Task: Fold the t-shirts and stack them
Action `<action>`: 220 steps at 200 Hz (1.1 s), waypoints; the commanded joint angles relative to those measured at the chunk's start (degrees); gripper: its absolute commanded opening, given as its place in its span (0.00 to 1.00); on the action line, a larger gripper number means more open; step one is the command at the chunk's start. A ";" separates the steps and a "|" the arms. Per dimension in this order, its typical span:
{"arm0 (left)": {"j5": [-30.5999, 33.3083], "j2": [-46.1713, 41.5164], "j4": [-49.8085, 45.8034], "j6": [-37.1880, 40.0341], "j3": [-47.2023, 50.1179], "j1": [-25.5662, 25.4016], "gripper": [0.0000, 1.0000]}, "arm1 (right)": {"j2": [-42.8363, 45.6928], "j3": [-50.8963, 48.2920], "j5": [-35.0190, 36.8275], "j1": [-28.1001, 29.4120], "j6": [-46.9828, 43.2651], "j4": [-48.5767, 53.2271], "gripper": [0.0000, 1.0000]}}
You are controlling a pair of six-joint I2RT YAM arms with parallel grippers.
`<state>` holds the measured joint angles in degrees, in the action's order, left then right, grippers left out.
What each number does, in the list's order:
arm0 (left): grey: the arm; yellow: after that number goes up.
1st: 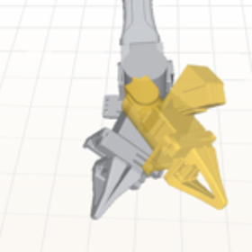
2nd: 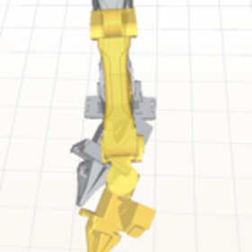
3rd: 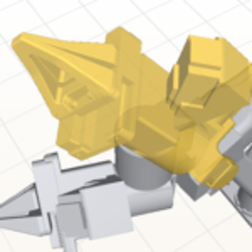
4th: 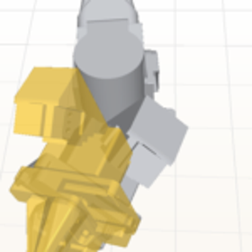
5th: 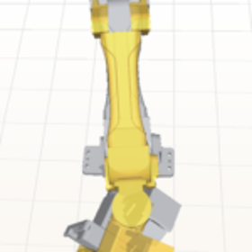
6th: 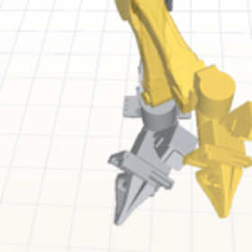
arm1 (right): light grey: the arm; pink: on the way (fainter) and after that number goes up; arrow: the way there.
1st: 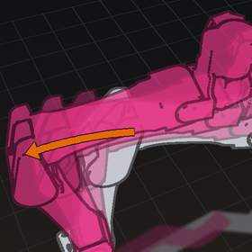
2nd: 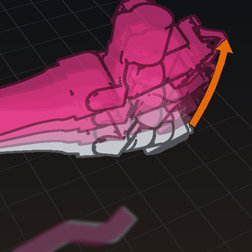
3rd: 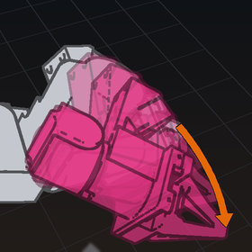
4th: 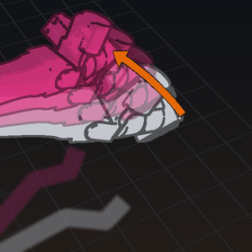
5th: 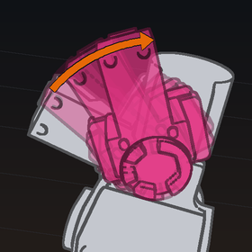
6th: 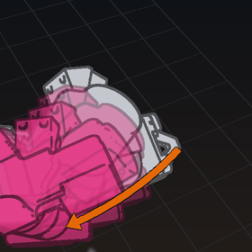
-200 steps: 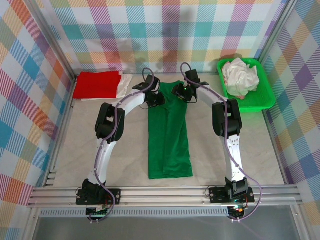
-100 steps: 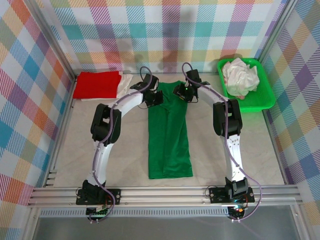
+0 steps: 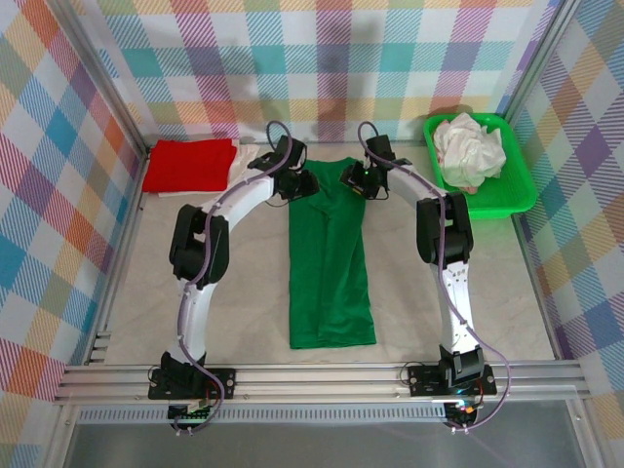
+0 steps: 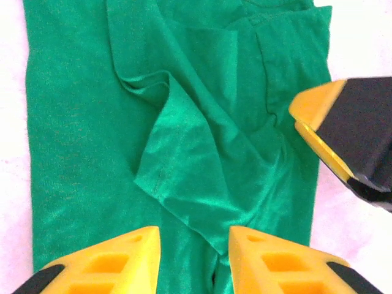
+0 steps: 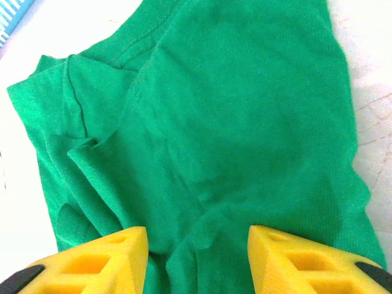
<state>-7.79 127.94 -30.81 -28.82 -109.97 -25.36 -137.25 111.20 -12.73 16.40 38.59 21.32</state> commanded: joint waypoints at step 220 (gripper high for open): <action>0.84 7.92 -4.64 1.84 -13.25 0.23 0.00 | -2.41 2.80 -2.21 -1.00 2.18 1.11 0.47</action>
<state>-6.94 142.15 -34.46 -26.72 -124.46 -25.30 -138.72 112.84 -14.24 16.08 39.90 21.96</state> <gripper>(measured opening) 0.052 0.466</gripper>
